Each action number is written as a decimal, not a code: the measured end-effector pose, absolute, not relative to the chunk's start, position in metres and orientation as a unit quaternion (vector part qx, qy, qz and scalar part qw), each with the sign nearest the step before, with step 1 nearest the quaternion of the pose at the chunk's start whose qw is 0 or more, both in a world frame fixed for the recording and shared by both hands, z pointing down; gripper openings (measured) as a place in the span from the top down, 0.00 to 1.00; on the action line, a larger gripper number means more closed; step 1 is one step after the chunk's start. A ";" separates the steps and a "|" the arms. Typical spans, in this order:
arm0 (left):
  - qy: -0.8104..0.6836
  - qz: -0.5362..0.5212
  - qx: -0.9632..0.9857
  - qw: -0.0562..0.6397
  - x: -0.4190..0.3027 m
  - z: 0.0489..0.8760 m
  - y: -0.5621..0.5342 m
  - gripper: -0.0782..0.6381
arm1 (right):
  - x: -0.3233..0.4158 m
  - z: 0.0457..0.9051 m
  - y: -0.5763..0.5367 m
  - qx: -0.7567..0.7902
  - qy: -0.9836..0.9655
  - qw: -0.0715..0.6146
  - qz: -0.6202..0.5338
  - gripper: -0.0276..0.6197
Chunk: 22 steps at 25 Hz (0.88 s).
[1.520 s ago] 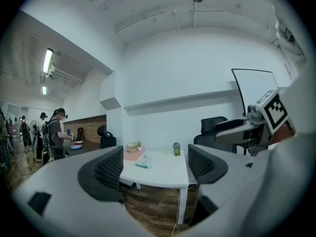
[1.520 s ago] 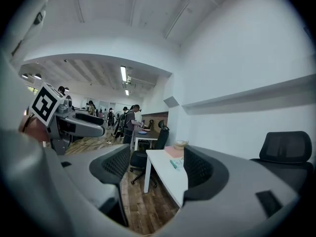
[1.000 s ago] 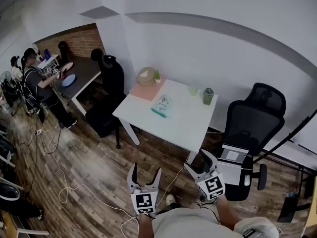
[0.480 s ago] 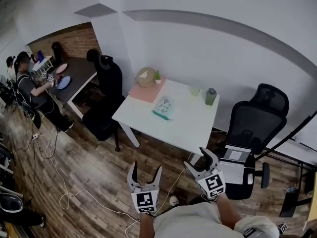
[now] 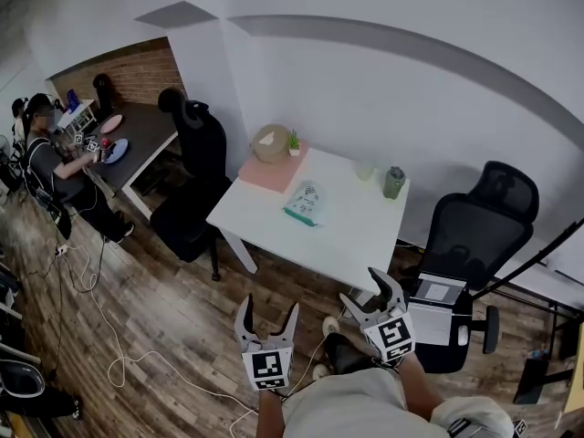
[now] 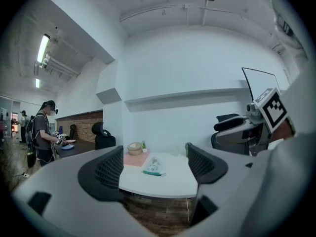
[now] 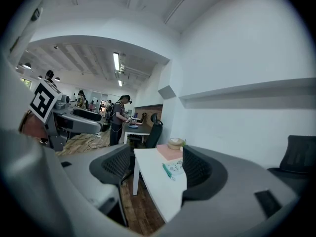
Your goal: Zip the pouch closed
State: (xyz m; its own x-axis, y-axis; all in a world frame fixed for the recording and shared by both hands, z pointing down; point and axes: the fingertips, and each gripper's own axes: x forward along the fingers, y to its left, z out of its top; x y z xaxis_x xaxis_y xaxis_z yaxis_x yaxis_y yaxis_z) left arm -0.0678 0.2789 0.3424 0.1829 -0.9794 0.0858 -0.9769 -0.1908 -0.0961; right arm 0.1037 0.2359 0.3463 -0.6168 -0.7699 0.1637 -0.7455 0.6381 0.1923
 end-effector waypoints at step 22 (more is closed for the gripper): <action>0.650 -0.083 -0.756 0.015 -0.078 0.333 0.118 0.34 | 0.091 0.343 0.071 0.407 -0.907 0.102 -0.042 0.40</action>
State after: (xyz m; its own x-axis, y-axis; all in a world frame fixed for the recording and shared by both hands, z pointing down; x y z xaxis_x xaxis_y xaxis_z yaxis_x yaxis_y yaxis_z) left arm -0.0780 0.1179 0.3331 0.1422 -0.9843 0.1050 -0.9792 -0.1553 -0.1305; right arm 0.0913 0.0715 0.3430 -0.6480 -0.7466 0.1508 -0.7292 0.6653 0.1602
